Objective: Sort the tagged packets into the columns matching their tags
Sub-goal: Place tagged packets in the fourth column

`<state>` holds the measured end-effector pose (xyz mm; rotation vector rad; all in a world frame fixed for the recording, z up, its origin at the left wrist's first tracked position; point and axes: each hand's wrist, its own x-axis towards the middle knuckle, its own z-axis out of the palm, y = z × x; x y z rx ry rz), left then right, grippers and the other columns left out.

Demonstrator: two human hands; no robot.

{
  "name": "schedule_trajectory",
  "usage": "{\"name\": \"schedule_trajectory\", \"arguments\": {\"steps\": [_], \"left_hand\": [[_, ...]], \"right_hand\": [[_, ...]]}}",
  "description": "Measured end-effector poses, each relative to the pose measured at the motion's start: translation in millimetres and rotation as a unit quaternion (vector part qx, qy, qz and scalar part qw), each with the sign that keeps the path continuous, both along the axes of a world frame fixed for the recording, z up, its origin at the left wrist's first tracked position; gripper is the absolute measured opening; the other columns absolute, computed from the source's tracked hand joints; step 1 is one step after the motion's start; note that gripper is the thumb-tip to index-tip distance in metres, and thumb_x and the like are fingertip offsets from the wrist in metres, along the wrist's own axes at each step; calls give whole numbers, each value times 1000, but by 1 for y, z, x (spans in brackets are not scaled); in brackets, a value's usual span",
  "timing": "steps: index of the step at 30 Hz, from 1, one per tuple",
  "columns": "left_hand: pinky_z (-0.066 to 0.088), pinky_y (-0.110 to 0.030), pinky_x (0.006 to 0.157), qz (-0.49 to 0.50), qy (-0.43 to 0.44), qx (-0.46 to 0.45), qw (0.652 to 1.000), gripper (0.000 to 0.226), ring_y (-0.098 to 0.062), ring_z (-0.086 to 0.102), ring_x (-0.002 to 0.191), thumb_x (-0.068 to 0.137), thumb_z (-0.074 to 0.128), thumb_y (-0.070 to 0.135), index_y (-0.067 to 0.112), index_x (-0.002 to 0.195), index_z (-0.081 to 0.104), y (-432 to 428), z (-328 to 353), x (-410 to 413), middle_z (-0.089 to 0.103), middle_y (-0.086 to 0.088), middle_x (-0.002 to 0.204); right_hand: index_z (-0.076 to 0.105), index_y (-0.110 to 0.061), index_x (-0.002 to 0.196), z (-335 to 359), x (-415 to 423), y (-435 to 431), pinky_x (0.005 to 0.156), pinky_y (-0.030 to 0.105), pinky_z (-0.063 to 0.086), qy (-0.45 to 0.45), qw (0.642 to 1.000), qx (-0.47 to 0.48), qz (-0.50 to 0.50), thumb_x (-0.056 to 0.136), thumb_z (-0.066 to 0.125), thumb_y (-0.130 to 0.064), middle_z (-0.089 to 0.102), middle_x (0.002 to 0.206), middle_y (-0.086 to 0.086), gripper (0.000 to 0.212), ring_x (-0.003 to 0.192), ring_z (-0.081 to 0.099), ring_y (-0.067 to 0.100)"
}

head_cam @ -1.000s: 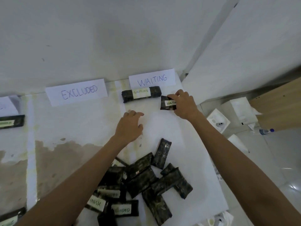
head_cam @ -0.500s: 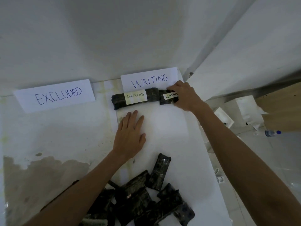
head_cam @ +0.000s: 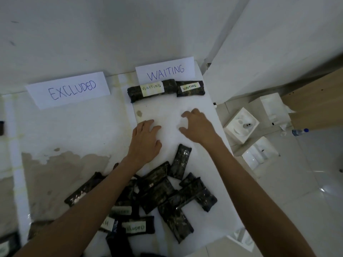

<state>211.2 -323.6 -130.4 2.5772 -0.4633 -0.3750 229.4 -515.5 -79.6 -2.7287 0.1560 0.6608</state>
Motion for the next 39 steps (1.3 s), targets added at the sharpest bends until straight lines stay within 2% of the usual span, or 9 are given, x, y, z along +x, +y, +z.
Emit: {"name": "schedule_trajectory", "arguments": {"steps": [5,9,12,14,19,24,30,35,39], "left_hand": [[31,-43,102,20,28,-1,999,50,-31,34,127,79,47,26,13,126,54,14,2,-33,44,-12,137],[32,-45,100,19,20,-14,1000,47,-32,35,126,77,46,25,12,122,58,21,5,-53,46,-12,135],[32,-43,99,34,31,-57,997,43,-30,36,124,79,49,23,14,120,58,24,8,-65,47,-10,133],[32,-35,97,55,59,-112,990,37,-26,39,119,83,53,20,16,120,58,23,12,-72,49,-7,128],[43,-14,72,110,218,-238,940,26,-8,57,90,92,54,22,20,117,59,14,34,-80,60,3,108],[50,-26,63,162,251,-278,913,18,-18,62,77,90,56,20,27,105,61,14,35,-82,65,3,89],[55,-47,83,222,281,-311,880,16,-30,65,91,90,58,17,21,103,65,20,38,-76,67,-2,96],[54,-35,84,193,307,-308,879,21,-17,65,89,88,62,25,21,108,65,24,43,-72,69,1,98],[52,-27,77,179,308,-297,886,25,-12,65,89,88,62,27,22,113,60,18,45,-68,67,3,101]], "right_hand": [[31,-8,138,-7,-55,43,92,39,42,96,988,-59,-109,87,52,-59,32,138,17,76,120,44,36],[37,-7,127,-11,-78,59,71,31,40,57,988,-51,-137,87,60,-31,35,131,16,52,107,52,32],[45,-6,125,-8,-84,56,73,28,43,5,984,57,-171,85,56,-10,44,127,15,42,103,54,30],[54,-9,122,-3,-84,48,76,22,45,-30,950,191,-244,83,56,-2,56,119,10,40,104,56,23],[57,-9,115,12,-91,41,77,44,58,6,769,488,-412,82,56,14,58,110,15,41,99,62,33],[55,-6,117,14,-100,44,79,47,57,3,725,539,-429,82,55,16,59,106,13,41,94,62,31],[54,-10,120,11,-100,46,77,36,59,-26,784,479,-393,85,54,12,59,115,14,41,101,63,28],[59,-12,120,16,-93,45,77,27,57,-28,885,403,-233,84,54,11,63,117,9,43,99,62,22],[52,-16,129,17,-93,55,77,24,55,-38,911,368,-181,86,60,-1,60,122,6,46,95,64,21]]}}
